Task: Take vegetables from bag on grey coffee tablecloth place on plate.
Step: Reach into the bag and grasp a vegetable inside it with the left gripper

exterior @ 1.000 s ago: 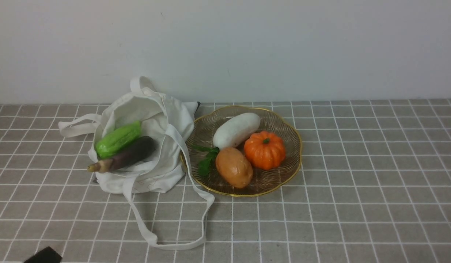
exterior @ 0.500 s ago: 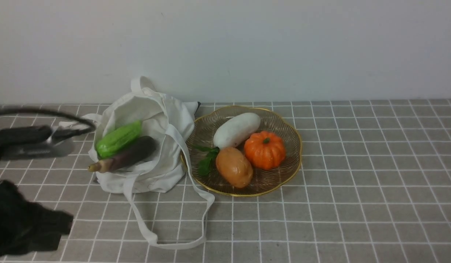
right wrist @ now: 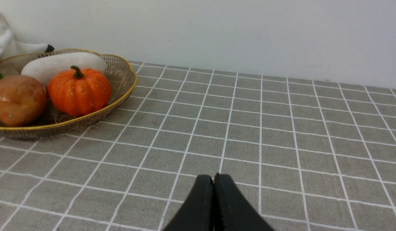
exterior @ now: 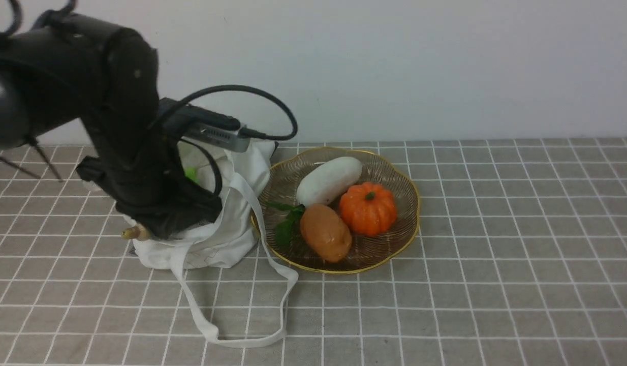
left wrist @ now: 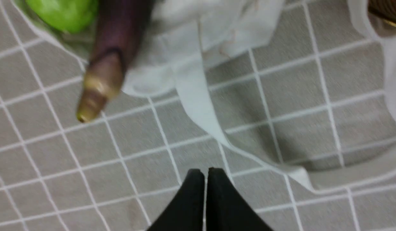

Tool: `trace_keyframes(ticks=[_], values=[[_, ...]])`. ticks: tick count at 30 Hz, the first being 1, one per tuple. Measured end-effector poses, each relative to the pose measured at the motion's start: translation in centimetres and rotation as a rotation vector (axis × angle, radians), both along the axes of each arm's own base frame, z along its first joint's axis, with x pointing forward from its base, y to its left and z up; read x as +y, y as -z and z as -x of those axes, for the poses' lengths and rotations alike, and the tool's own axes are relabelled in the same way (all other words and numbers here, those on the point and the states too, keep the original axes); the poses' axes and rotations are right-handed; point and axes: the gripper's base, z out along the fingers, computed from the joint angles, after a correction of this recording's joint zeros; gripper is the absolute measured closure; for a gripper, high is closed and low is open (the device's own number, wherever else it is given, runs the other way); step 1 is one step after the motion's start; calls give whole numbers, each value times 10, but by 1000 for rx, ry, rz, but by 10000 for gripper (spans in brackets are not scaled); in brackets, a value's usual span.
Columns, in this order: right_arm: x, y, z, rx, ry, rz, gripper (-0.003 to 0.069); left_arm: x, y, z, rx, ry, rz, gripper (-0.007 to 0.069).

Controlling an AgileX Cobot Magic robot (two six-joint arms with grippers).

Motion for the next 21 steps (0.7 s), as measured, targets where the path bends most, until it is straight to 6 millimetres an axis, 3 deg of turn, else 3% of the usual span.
trace_keyframes(ticks=[9,16,18,21], values=[[0,0,0,0,0,0,673,-6,18,-21,-35,36,-80,587],[0,0,0,0,0,0,673,-10,34,-31,-49,54,-80,466],[0,0,0,0,0,0,673,-9,42,-35,-47,67,-111,386],[0,0,0,0,0,0,673,-8,50,-40,-54,75,-147,325]])
